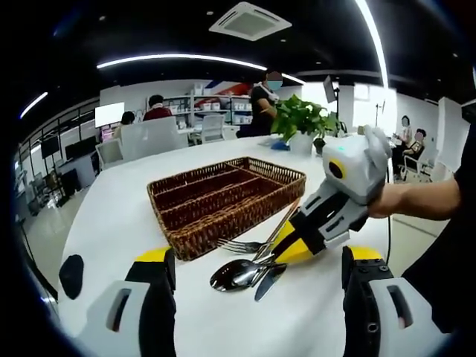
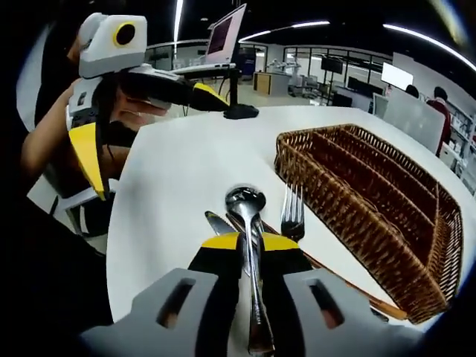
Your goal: Arrange the knives, forks, and spoons in their matching storage slots by inserting each utensil handle-first until every utensil is classified and aligned in the correct compartment
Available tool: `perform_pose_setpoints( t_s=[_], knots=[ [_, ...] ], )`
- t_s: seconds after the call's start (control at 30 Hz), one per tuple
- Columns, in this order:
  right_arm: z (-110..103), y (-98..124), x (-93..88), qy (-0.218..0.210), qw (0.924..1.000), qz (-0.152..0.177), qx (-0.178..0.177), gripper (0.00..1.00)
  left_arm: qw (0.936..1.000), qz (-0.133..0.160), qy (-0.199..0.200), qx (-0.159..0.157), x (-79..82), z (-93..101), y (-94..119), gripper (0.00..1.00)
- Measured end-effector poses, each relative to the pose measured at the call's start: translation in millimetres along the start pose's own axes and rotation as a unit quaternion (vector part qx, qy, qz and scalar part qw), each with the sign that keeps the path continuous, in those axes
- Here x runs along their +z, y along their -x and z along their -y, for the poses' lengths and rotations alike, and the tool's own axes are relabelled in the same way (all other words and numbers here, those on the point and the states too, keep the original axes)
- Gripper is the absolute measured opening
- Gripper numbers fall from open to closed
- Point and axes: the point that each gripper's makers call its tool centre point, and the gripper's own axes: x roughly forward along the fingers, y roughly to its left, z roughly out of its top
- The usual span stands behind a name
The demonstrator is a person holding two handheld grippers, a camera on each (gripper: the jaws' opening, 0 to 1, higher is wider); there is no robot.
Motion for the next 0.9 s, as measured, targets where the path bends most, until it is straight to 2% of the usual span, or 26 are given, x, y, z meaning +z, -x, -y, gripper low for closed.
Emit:
perform_pose_setpoints(
  t_s=[0.33, 0.4, 0.5, 0.67, 0.8, 0.9],
  knots=[
    [-2.0, -16.9, -3.0, 0.011, 0.9997, -0.018, 0.009, 0.07, 1.0, -0.003, 0.003, -0.001, -4.6, 2.2, 3.1, 0.94],
    [-2.1, -18.5, -1.9, -0.001, 0.9999, -0.01, 0.014, 0.07, 1.0, -0.004, 0.003, 0.001, -5.9, 1.2, 4.1, 0.94],
    [-1.8, -19.9, -0.6, 0.002, 0.9999, -0.008, 0.013, 0.07, 1.0, -0.005, 0.005, 0.002, -7.0, 0.2, 4.8, 0.94],
    [-5.2, -21.8, 0.4, 0.025, 0.9996, -0.01, 0.013, 0.05, 1.0, -0.005, 0.005, 0.002, -7.6, -1.1, 4.0, 0.94],
    [-6.1, -22.1, -0.2, 0.063, 0.9979, -0.014, 0.005, 0.04, 1.0, -0.008, 0.003, -0.001, -9.6, -0.8, 2.3, 0.94],
    [-8.4, -22.2, -2.1, 0.066, 0.9977, -0.014, 0.004, 0.03, 0.9999, -0.01, 0.0, -0.003, -11.9, -0.8, 1.0, 0.93]
  ],
)
